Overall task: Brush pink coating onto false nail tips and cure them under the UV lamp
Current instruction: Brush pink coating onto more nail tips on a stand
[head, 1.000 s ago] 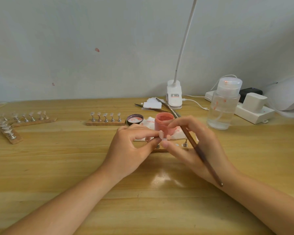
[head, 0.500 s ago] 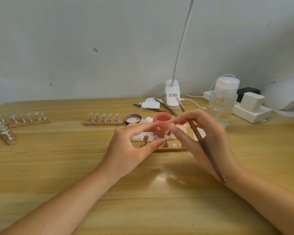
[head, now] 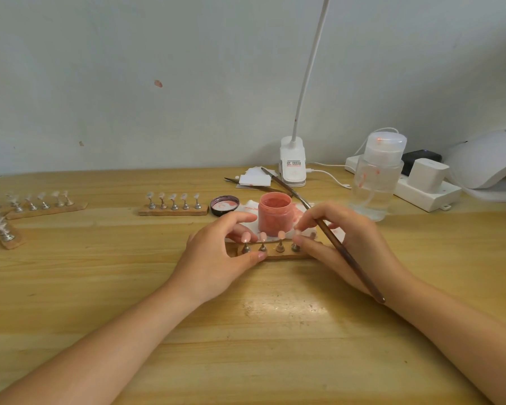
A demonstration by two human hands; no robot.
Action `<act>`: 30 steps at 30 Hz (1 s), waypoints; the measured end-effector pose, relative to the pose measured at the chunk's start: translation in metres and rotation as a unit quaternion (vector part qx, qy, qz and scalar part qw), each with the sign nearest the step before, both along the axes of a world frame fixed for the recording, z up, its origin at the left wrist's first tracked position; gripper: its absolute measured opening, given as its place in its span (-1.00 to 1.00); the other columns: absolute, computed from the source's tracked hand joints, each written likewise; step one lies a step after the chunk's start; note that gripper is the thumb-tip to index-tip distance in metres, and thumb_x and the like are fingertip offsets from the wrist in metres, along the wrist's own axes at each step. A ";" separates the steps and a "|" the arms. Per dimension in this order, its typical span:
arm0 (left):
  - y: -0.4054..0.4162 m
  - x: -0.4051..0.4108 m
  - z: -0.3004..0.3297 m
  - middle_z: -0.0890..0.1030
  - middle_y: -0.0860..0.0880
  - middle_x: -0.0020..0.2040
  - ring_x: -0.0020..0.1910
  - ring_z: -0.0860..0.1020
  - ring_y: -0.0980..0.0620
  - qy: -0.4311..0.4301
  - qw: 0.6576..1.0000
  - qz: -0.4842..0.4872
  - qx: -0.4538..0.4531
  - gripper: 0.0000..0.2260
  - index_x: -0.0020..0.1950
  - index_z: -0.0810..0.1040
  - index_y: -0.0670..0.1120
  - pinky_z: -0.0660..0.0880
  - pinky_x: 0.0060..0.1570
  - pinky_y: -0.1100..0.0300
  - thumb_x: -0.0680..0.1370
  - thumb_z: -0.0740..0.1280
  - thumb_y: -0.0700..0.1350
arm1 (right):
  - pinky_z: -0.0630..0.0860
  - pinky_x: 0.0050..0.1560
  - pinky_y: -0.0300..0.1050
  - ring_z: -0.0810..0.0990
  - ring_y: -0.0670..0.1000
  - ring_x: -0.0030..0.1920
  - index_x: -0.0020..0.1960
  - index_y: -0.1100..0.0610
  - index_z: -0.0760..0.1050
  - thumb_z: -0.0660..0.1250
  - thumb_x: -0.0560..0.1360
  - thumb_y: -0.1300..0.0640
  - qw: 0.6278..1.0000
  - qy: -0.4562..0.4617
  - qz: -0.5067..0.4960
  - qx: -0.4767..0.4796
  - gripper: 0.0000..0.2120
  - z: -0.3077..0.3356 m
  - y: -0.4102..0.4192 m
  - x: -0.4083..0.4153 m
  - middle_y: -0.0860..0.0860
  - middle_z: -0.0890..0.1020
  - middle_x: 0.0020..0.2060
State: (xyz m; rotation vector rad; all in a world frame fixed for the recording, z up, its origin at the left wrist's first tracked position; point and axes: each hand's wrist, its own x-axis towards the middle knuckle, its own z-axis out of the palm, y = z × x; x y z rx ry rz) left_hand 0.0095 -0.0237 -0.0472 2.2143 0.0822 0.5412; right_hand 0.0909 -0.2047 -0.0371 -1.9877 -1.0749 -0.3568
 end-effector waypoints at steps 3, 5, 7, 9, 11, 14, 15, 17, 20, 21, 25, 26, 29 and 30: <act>0.000 0.001 -0.001 0.56 0.15 -0.28 -0.11 0.52 0.34 -0.001 1.000 -0.004 -0.002 -0.60 -0.01 0.42 0.25 0.33 0.16 0.20 0.33 0.50 -0.13 | 0.33 -0.05 -0.50 0.55 -0.16 -0.08 -0.13 0.11 0.55 0.48 0.35 0.13 1.000 0.008 0.003 -0.011 -0.85 -0.001 0.000 0.001 -0.11 0.62 -0.18; 0.001 0.001 -0.001 0.56 0.16 -0.29 -0.12 0.53 0.33 -0.001 1.000 -0.003 -0.005 -0.60 -0.02 0.43 0.25 0.35 0.18 0.18 0.33 0.50 -0.13 | 0.33 -0.05 -0.51 0.55 -0.17 -0.05 -0.11 0.08 0.55 0.47 0.34 0.05 1.000 0.010 0.007 -0.015 -0.81 -0.001 -0.001 0.002 -0.13 0.61 -0.15; 0.001 0.001 -0.001 0.56 0.17 -0.29 -0.12 0.53 0.32 0.001 1.000 0.000 -0.005 -0.60 -0.03 0.43 0.25 0.34 0.23 0.12 0.33 0.50 -0.13 | 0.32 -0.03 -0.51 0.53 -0.21 -0.01 -0.08 0.01 0.52 0.39 0.31 -0.12 1.000 0.014 0.011 -0.014 -0.73 0.001 -0.005 0.002 -0.18 0.60 -0.11; 0.001 0.001 -0.001 0.56 0.20 -0.31 -0.09 0.55 0.27 0.003 1.000 0.000 -0.005 -0.61 -0.03 0.43 0.24 0.33 0.26 0.03 0.32 0.50 -0.12 | 0.34 -0.01 -0.48 0.52 -0.23 -0.01 -0.09 -0.05 0.49 0.36 0.31 -0.17 1.000 0.019 0.010 -0.020 -0.73 0.003 -0.010 0.005 -0.19 0.59 -0.12; 0.001 0.001 -0.001 0.55 0.20 -0.31 -0.07 0.56 0.22 0.003 1.000 0.000 -0.007 -0.61 -0.03 0.43 0.24 0.33 0.25 -0.01 0.32 0.50 -0.13 | 0.35 -0.02 -0.47 0.52 -0.20 -0.04 -0.11 -0.05 0.48 0.39 0.32 -0.07 0.999 0.017 0.008 -0.028 -0.80 0.003 -0.015 0.008 -0.17 0.59 -0.15; 0.000 0.001 0.000 0.56 0.20 -0.31 -0.07 0.56 0.23 0.005 1.000 0.002 -0.006 -0.62 -0.03 0.43 0.24 0.34 0.25 0.02 0.33 0.50 -0.12 | 0.35 -0.02 -0.50 0.53 -0.18 -0.08 -0.12 0.02 0.50 0.42 0.34 0.07 0.999 0.019 0.016 -0.023 -0.85 0.002 -0.016 0.010 -0.14 0.59 -0.19; 0.001 0.000 0.000 0.56 0.22 -0.31 -0.07 0.56 0.24 0.005 1.000 0.002 -0.008 -0.62 -0.03 0.43 0.24 0.34 0.25 0.03 0.33 0.50 -0.11 | 0.35 -0.01 -0.48 0.54 -0.18 -0.09 -0.13 0.04 0.50 0.44 0.35 0.13 0.999 0.021 0.022 -0.018 -0.85 0.002 -0.016 0.010 -0.13 0.59 -0.20; 0.001 0.000 0.000 0.56 0.23 -0.31 -0.07 0.55 0.25 0.005 1.000 0.002 -0.010 -0.62 -0.03 0.44 0.23 0.34 0.25 0.03 0.33 0.50 -0.12 | 0.39 -0.01 -0.43 0.55 -0.17 -0.11 -0.13 0.06 0.50 0.46 0.36 0.20 0.999 0.027 0.031 -0.010 -0.84 0.001 -0.015 0.010 -0.13 0.59 -0.22; 0.000 0.000 0.001 0.55 0.21 -0.32 -0.05 0.56 0.22 0.003 1.000 0.000 -0.013 -0.62 -0.03 0.43 0.23 0.33 0.26 0.00 0.33 0.50 -0.13 | 0.47 -0.03 -0.34 0.58 -0.15 -0.15 -0.14 0.09 0.51 0.45 0.35 0.23 0.998 0.048 0.033 0.009 -0.84 0.001 -0.014 0.011 -0.07 0.61 -0.23; 0.000 0.000 0.001 0.55 0.21 -0.32 -0.05 0.56 0.21 0.003 1.000 0.000 -0.013 -0.62 -0.03 0.43 0.23 0.32 0.26 -0.01 0.33 0.50 -0.13 | 0.48 -0.06 -0.35 0.59 -0.16 -0.17 -0.15 0.10 0.51 0.45 0.36 0.25 0.997 0.062 0.032 0.022 -0.84 0.001 -0.013 0.012 -0.05 0.62 -0.24; 0.000 0.000 0.001 0.55 0.24 -0.32 -0.04 0.55 0.20 0.000 1.000 -0.002 -0.009 -0.62 -0.04 0.42 0.23 0.31 0.26 -0.04 0.33 0.50 -0.12 | 0.50 -0.17 -0.41 0.61 -0.19 -0.25 -0.14 0.09 0.48 0.43 0.37 0.31 0.987 0.132 0.020 0.093 -0.81 0.002 -0.013 0.016 -0.04 0.62 -0.26; 0.000 -0.001 0.001 0.54 0.26 -0.32 -0.04 0.55 0.21 -0.002 1.000 -0.004 -0.006 -0.62 -0.03 0.42 0.23 0.31 0.25 -0.05 0.34 0.49 -0.12 | 0.51 -0.19 -0.41 0.61 -0.19 -0.26 -0.14 0.08 0.48 0.43 0.38 0.31 0.984 0.137 0.015 0.111 -0.80 0.002 -0.013 0.015 -0.03 0.62 -0.26; -0.004 -0.003 0.003 0.54 0.27 -0.19 -0.06 0.50 0.30 -0.034 0.999 -0.004 0.022 -0.63 -0.02 0.41 0.26 0.32 0.23 -0.09 0.33 0.50 -0.04 | 0.52 -0.18 -0.37 0.62 -0.15 -0.25 -0.12 0.12 0.48 0.43 0.37 0.32 0.982 0.121 0.017 0.144 -0.82 0.005 -0.008 0.008 0.00 0.61 -0.24; -0.005 -0.004 0.004 0.53 0.26 -0.12 -0.06 0.48 0.30 -0.062 0.997 0.001 0.038 -0.64 -0.02 0.40 0.27 0.33 0.21 -0.07 0.32 0.50 0.04 | 0.54 -0.17 -0.34 0.62 -0.12 -0.25 -0.12 0.14 0.49 0.43 0.37 0.31 0.982 0.111 0.024 0.152 -0.83 0.006 -0.004 0.004 0.01 0.61 -0.24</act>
